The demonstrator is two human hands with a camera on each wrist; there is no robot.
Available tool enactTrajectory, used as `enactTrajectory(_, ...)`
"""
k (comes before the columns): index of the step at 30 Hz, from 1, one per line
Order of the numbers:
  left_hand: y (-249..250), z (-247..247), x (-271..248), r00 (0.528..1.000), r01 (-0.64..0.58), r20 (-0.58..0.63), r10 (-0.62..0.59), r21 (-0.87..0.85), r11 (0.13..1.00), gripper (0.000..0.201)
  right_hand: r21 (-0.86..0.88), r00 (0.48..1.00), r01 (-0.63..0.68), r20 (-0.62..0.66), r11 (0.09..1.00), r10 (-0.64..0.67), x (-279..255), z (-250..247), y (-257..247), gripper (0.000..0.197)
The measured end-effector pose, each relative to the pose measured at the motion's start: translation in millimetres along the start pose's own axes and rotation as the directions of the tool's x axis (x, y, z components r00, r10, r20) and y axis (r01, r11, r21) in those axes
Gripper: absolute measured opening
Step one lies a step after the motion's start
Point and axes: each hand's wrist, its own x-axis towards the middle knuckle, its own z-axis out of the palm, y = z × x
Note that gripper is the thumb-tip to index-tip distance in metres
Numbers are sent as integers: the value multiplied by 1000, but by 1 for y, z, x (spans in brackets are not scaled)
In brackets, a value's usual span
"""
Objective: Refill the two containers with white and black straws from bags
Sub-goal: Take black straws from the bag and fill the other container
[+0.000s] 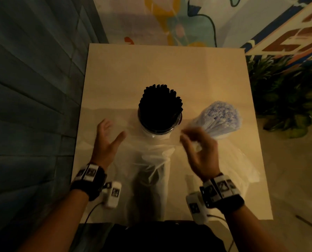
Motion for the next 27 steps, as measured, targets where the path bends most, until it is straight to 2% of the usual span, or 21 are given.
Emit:
enactTrajectory(2,-38,-9,-27,980,135,-153,-127,41,990,70,-35,978,-52,198,998,58,-21,11,11,10)
enactTrajectory(4,-68,-12,-52,948,264,-206,-242,88,961,55,-103,936,-108,326,989,136,-35,29,26,16)
enactTrajectory(5,-77,-11,-63,935,330,-162,-314,81,940,52,-157,917,-117,362,981,168,-37,37,33,20)
enactTrajectory(7,-89,-3,-82,906,415,32,-421,119,902,42,-278,871,-111,435,954,228,-34,55,46,31)
enactTrajectory(9,-100,6,-96,894,322,219,-390,291,901,22,-389,794,-108,520,915,315,-27,71,55,37)
enactTrajectory(10,-100,11,-100,890,279,256,-378,350,894,12,-436,753,-110,550,893,362,-23,78,59,36)
enactTrajectory(12,-98,16,-101,901,267,239,-363,355,896,5,-508,671,-136,585,851,456,-14,84,63,32)
enactTrajectory(13,-93,19,-100,913,269,225,-340,293,917,7,-530,637,-155,592,834,494,-11,84,63,30)
enactTrajectory(15,-74,21,-98,930,295,186,-318,143,945,29,-536,588,-190,609,823,532,-7,78,63,25)
enactTrajectory(18,-50,23,-102,913,376,142,-382,66,924,46,-536,521,-249,628,807,578,-12,70,59,19)
enactTrajectory(21,-44,29,-106,896,421,167,-411,-32,906,54,-576,464,-310,603,757,649,-26,71,55,34)
enactTrajectory(24,-42,32,-112,902,415,153,-403,-55,908,54,-615,465,-382,517,690,718,-39,78,54,36)
enactTrajectory(27,-40,37,-119,900,416,183,-395,-96,904,56,-712,487,-385,384,587,784,-47,84,51,18)
